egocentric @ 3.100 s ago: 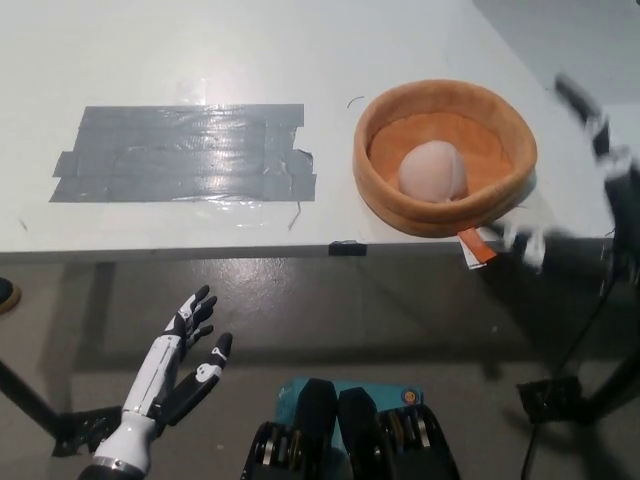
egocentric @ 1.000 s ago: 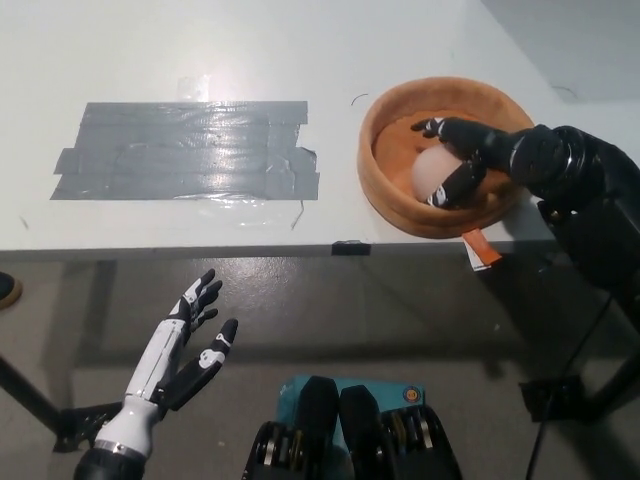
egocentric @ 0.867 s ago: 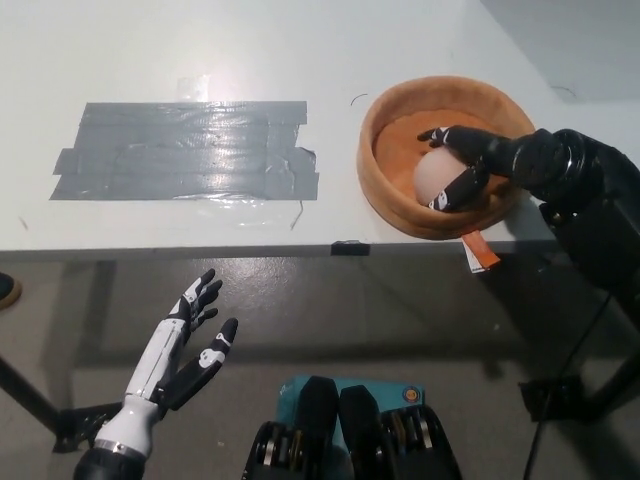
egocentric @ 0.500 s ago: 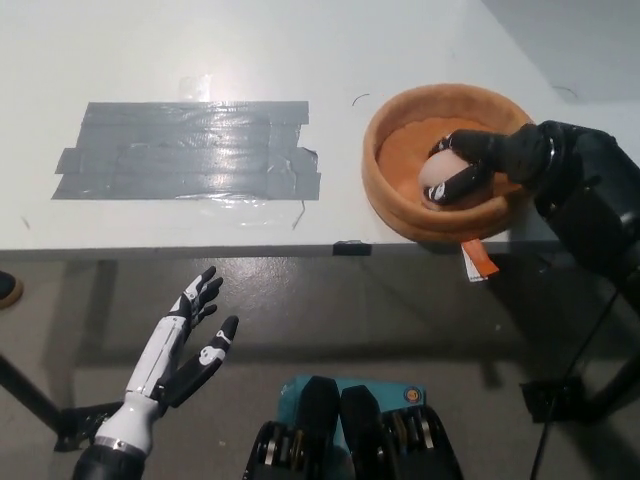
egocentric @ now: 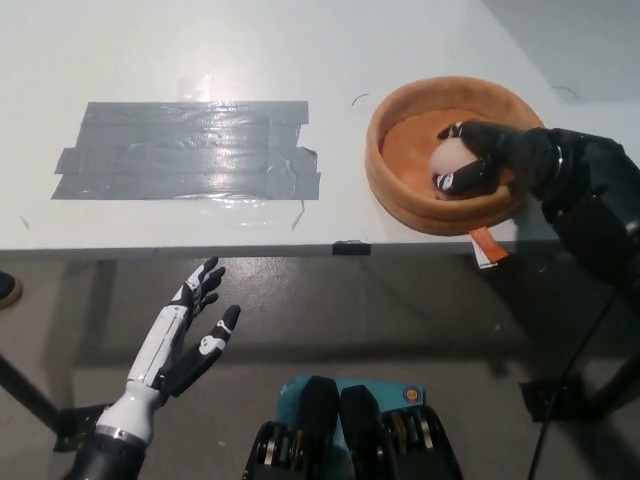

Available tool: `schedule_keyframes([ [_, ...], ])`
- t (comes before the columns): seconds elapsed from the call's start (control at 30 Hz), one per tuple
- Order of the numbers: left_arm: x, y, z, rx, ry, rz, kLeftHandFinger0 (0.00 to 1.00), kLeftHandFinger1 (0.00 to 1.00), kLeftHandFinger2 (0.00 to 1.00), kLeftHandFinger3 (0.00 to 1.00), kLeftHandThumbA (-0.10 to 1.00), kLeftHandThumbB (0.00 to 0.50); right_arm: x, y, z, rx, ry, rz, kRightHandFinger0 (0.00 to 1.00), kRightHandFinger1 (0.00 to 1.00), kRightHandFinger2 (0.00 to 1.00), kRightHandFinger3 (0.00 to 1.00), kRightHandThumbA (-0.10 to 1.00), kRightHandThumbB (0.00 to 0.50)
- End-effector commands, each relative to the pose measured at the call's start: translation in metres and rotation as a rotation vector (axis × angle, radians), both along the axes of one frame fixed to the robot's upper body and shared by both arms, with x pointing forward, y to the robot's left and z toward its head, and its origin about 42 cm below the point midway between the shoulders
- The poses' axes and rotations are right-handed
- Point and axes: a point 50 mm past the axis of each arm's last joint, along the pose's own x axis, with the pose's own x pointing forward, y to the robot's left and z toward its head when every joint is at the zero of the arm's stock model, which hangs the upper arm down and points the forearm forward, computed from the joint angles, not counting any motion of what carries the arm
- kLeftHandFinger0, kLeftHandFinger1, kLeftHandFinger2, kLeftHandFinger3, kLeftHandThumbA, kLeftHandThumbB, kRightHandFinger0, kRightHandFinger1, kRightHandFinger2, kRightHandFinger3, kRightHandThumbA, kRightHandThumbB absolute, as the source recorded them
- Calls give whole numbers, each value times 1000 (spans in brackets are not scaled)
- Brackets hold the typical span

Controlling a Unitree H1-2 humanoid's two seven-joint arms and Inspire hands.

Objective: An emotional support dumpling is kept in a soft plate infront in the middle of the desk infront of the robot. The robot extends its right arm to pick up the dumpling and hands it to a person

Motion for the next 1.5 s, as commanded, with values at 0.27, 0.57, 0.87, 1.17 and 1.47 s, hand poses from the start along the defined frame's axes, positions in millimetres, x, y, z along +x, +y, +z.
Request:
schedule_keyframes([
  [0.27, 13, 1, 21, -3, -46, -20, 1000, 1000, 1000, 1000, 678, 297, -19, 22, 127, 252, -451, 98, 208, 741, 1000, 1000, -100, 170],
  [0.57, 17, 1, 23, -11, -44, -21, 1000, 1000, 1000, 1000, 652, 290, -64, 47, 186, 400, -682, 236, 226, 706, 1000, 1000, -100, 199],
  [0.87, 15, 0, 21, 4, -38, -26, 1000, 1000, 1000, 1000, 673, 294, -51, 77, 171, 382, -617, 247, 160, 727, 1000, 1000, -100, 166],
  [1.17, 14, -2, 18, 7, -42, -33, 1000, 1000, 1000, 1000, 655, 281, -11, 106, 133, 327, -556, 214, 113, 669, 1000, 1000, -100, 209],
  [1.47, 13, -3, 19, 4, -51, -35, 1000, 1000, 1000, 1000, 639, 276, 17, 123, 93, 301, -494, 170, 151, 597, 878, 698, -100, 237],
])
